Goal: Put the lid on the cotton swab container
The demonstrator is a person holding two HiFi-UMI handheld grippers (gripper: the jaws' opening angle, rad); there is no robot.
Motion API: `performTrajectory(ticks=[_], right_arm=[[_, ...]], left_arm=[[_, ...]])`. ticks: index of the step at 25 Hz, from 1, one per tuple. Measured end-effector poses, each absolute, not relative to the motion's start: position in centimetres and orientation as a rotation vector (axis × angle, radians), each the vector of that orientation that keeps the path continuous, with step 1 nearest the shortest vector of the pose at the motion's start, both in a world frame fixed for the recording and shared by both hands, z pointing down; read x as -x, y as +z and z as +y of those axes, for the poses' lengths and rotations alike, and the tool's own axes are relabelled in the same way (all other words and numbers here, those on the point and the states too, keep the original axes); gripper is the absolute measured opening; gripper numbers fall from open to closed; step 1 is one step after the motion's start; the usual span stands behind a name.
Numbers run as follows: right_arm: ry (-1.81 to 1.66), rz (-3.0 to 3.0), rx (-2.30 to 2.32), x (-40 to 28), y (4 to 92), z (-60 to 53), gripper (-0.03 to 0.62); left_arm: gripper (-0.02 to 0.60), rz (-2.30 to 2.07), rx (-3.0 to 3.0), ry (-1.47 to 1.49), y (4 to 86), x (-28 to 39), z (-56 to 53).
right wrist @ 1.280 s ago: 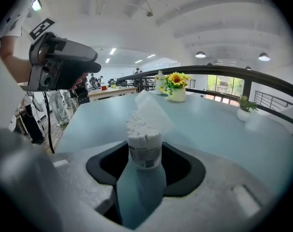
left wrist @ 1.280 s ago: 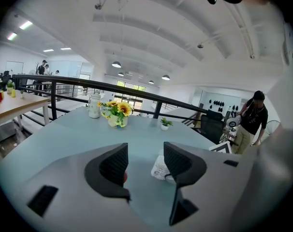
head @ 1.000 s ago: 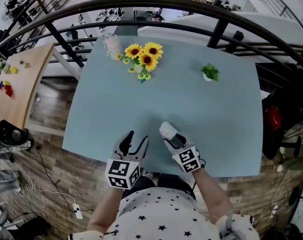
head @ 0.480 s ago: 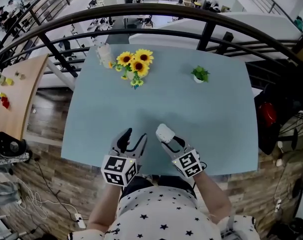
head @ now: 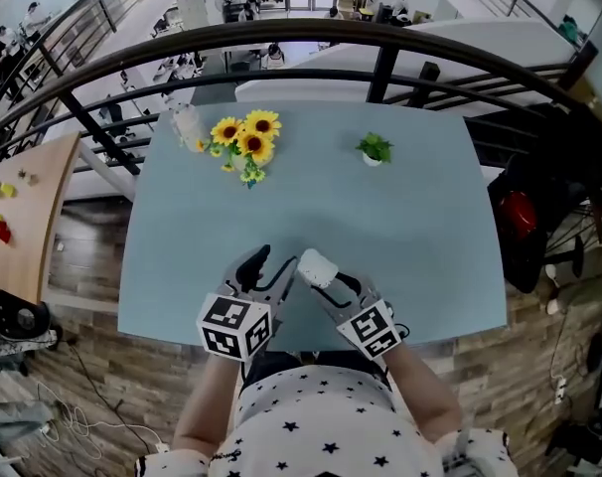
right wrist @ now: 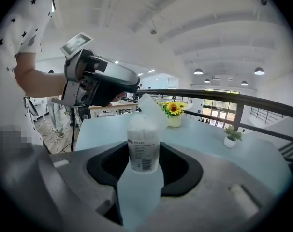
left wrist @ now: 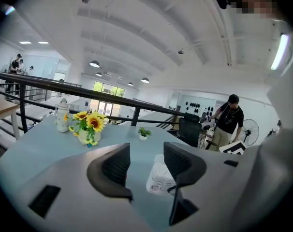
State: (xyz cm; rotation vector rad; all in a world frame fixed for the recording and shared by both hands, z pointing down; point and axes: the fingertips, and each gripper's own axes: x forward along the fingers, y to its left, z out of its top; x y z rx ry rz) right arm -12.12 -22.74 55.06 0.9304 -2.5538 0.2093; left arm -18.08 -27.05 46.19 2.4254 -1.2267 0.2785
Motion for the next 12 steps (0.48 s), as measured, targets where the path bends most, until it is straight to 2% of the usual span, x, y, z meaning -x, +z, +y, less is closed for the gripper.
performTrajectory(ticks=[5, 7, 12], right_arm=[[0.190, -2.557, -0.959, 11.6, 54.1, -23.0, 0.193], [0.178, -2.558, -0.963, 11.5, 53.8, -23.1, 0.192], [0.119, -2.548, -0.962, 11.4, 53.4, -22.9, 0.193]], left_arm=[[0.173, -1.173, -2.489, 0.283, 45.0, 16.1, -27.5], [0.124, -1.169, -2.501, 0.280, 44.6, 15.5, -27.8], [0.057, -1.148, -2.540, 0.311, 44.0, 14.1, -28.1]])
